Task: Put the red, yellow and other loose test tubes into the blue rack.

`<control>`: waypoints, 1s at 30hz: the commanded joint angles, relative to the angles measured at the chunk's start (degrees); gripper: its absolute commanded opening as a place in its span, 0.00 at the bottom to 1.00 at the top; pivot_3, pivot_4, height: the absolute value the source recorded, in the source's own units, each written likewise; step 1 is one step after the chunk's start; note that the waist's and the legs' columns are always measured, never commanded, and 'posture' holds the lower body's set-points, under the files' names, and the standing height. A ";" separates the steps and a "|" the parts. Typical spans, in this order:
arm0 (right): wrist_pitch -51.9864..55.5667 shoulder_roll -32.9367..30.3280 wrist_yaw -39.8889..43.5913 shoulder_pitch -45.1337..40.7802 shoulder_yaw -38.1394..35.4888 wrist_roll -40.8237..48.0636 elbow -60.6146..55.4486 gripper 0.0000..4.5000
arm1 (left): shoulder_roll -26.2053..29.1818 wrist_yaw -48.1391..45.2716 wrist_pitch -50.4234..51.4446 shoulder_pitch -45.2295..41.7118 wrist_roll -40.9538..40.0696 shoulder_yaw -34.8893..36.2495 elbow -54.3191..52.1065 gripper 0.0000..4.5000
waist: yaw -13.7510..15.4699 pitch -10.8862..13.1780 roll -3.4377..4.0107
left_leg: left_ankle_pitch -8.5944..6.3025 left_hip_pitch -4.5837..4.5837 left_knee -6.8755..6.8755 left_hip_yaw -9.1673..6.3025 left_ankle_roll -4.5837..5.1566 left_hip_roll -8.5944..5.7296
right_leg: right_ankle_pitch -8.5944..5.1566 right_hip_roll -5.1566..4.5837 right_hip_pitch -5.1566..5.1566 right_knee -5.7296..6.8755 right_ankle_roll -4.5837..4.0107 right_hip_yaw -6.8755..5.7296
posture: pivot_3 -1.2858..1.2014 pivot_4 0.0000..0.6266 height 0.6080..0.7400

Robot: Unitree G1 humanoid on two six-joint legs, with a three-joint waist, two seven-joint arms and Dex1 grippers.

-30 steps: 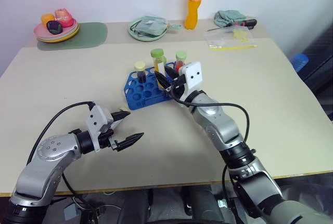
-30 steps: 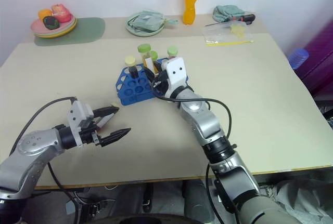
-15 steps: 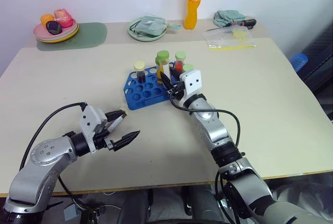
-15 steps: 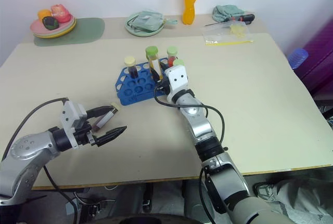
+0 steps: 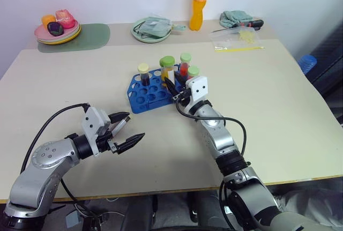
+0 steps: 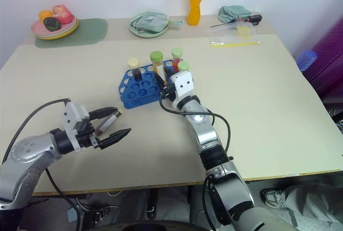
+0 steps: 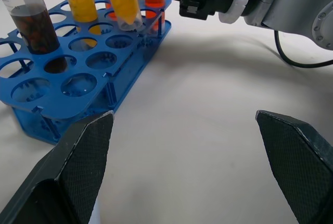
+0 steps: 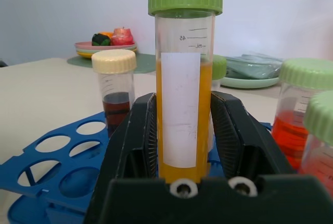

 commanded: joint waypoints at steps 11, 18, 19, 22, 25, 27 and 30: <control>-0.32 0.37 1.39 1.89 -1.38 -0.20 -3.05 0.37 | 0.09 0.46 -0.27 -0.18 -0.47 0.92 -1.58 1.00 | 0.02 0.00 0.00 | 0.00 0.00 0.00 0.00 -0.01 0.00 | 0.00 0.00 0.01 0.00 0.00 0.00 | 0.52 0.24 1.00; -0.11 0.02 1.95 3.19 -1.63 -0.40 -4.76 0.37 | 0.15 0.29 -0.34 -0.35 -0.48 0.78 -1.39 1.00 | 0.06 0.00 0.00 | 0.01 0.00 0.00 0.00 -0.01 -0.01 | 0.00 0.00 0.01 0.00 0.00 0.00 | 0.52 0.24 1.00; -0.18 -0.06 1.94 3.39 -1.71 -0.44 -5.05 0.37 | 0.16 0.26 -0.36 -0.42 -0.45 0.73 -1.33 1.00 | 0.06 0.00 0.00 | 0.01 0.00 0.00 0.00 -0.01 -0.01 | 0.00 0.00 0.01 0.00 0.00 0.00 | 0.52 0.24 1.00; -0.10 -0.26 1.88 3.81 -1.85 -0.59 -5.67 0.37 | 0.21 0.14 -0.34 -0.52 -0.49 0.74 -1.22 1.00 | 0.06 0.00 0.00 | 0.01 0.00 0.00 0.00 -0.01 -0.01 | 0.00 0.00 0.01 0.00 0.00 0.00 | 0.52 0.24 1.00; -0.02 -0.39 1.89 4.02 -1.97 -0.68 -6.09 0.37 | 0.23 0.06 -0.31 -0.61 -0.46 0.70 -1.17 1.00 | 0.07 0.00 0.00 | 0.01 0.00 0.00 0.00 -0.02 -0.01 | 0.00 0.00 0.01 0.00 0.00 0.00 | 0.52 0.24 1.00; 0.09 -0.45 1.91 4.03 -2.08 -0.74 -6.49 0.37 | 0.27 -0.02 -0.32 -0.68 -0.45 0.75 -1.09 1.00 | 0.08 0.00 0.00 | 0.01 0.00 0.00 0.00 -0.02 -0.01 | 0.00 0.00 0.01 0.00 0.00 0.00 | 0.52 0.24 1.00; 0.27 -0.49 2.01 4.06 -2.17 -0.73 -6.98 0.37 | 0.31 -0.12 -0.40 -0.73 -0.35 0.76 -0.99 1.00 | 0.08 0.00 0.00 | 0.01 0.00 0.00 0.00 -0.02 -0.01 | 0.00 0.00 0.01 0.00 0.00 0.00 | 0.52 0.24 1.00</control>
